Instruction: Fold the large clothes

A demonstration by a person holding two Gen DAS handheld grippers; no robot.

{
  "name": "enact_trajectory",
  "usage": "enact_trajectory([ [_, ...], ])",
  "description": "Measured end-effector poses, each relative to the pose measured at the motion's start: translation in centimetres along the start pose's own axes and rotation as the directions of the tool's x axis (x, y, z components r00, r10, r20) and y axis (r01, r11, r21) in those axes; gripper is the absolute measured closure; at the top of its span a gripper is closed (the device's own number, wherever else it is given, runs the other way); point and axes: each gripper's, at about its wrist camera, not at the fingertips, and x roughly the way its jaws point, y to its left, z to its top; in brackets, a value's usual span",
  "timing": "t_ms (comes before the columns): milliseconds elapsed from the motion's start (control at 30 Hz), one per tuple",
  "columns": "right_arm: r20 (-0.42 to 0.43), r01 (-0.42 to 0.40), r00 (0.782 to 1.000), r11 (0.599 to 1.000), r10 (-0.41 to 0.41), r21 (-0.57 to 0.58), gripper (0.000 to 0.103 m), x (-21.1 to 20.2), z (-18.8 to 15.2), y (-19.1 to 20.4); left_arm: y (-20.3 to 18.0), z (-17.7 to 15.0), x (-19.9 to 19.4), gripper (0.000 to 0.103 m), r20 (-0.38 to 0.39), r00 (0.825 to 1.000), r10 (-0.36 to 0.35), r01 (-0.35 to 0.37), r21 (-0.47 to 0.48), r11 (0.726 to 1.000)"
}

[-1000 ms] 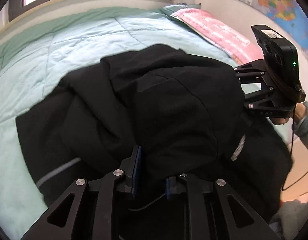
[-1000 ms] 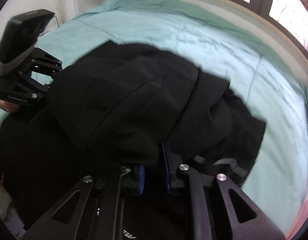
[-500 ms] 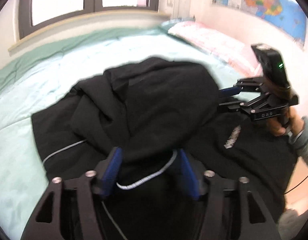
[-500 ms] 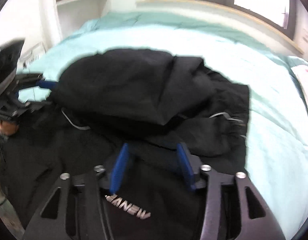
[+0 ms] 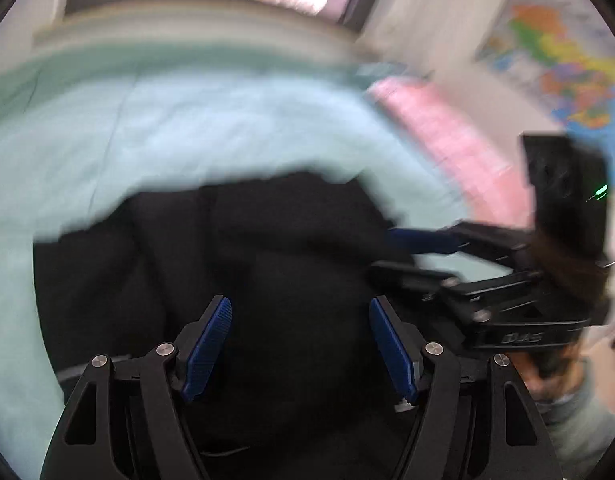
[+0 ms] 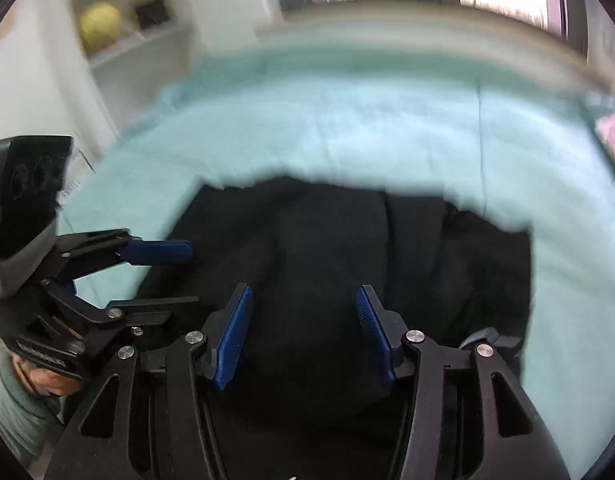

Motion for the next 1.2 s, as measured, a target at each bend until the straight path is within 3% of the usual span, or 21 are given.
enact_trajectory([
  [67, -0.127, -0.02, 0.992, 0.999, 0.025, 0.043, 0.043, 3.8, -1.7, -1.3, 2.1, -2.1, 3.2, 0.03, -0.081, 0.996, 0.026, -0.029, -0.036, 0.999],
  [100, -0.158, -0.056, 0.985, 0.994, 0.069, 0.089, 0.042, 5.9, -3.3, -2.3, 2.5, -3.0, 4.1, 0.03, -0.082, 0.996, 0.024, -0.027, -0.036, 0.999],
  [167, -0.112, -0.074, 0.99, 0.992, 0.085, 0.098, 0.042, 6.4, -4.5, -2.9, 1.8, -4.3, 4.9, 0.03, -0.04, 0.997, 0.065, -0.065, 0.002, 0.998],
  [267, -0.086, -0.067, 0.993, 0.99, 0.078, 0.128, 0.042, 5.6, -4.4, -3.2, -0.1, -3.7, 4.8, 0.03, -0.025, 0.989, 0.147, -0.145, 0.065, 0.987],
  [433, 0.002, -0.02, 1.0, 0.999, 0.02, 0.026, 0.042, 0.7, -4.6, -0.4, -0.4, -4.2, 0.3, 0.03, 0.038, 0.998, 0.058, -0.059, 0.036, 0.998],
  [567, 0.056, -0.044, 0.997, 0.999, 0.045, -0.023, 0.042, -2.0, -5.5, 1.0, -1.8, -5.9, -3.9, 0.03, 0.111, 0.994, 0.011, -0.018, 0.058, 0.998],
  [633, 0.031, -0.024, 0.999, 0.998, 0.026, -0.05, 0.042, -1.1, -5.9, 1.7, -1.6, -6.1, -3.2, 0.03, 0.085, 0.996, 0.022, -0.026, 0.037, 0.999],
  [700, -0.041, 0.031, 0.999, 0.998, -0.033, -0.051, 0.042, 1.9, -6.4, 1.6, 0.1, -6.3, -0.2, 0.034, -0.004, 0.998, 0.067, -0.067, -0.016, 0.998],
  [767, -0.116, 0.018, 0.993, 1.0, -0.018, -0.002, 0.042, 4.7, -6.9, 0.2, 1.8, -6.9, 2.9, 0.036, -0.078, 0.995, 0.055, -0.06, -0.066, 0.996],
  [900, -0.063, -0.015, 0.998, 0.999, 0.017, 0.038, 0.042, 5.3, -7.9, -0.9, 1.5, -7.2, 3.5, 0.036, -0.063, 0.994, 0.086, -0.089, -0.043, 0.995],
  [1067, -0.05, -0.012, 0.999, 0.998, 0.015, 0.055, 0.04, 2.8, -9.0, -0.6, 0.3, -8.0, 0.4, 0.036, -0.022, 0.996, 0.086, -0.086, -0.016, 0.996],
  [1133, -0.033, -0.036, 0.999, 0.997, 0.039, 0.073, 0.04, 0.6, -9.8, -0.7, -0.8, -9.0, -3.2, 0.036, 0.03, 0.999, 0.043, -0.043, 0.012, 0.999],
  [1200, -0.005, -0.029, 1.0, 0.996, 0.03, 0.087, 0.04, -2.3, -10.8, -1.1, -1.9, -10.1, -6.3, 0.036, 0.07, 0.996, 0.063, -0.067, 0.054, 0.996],
])
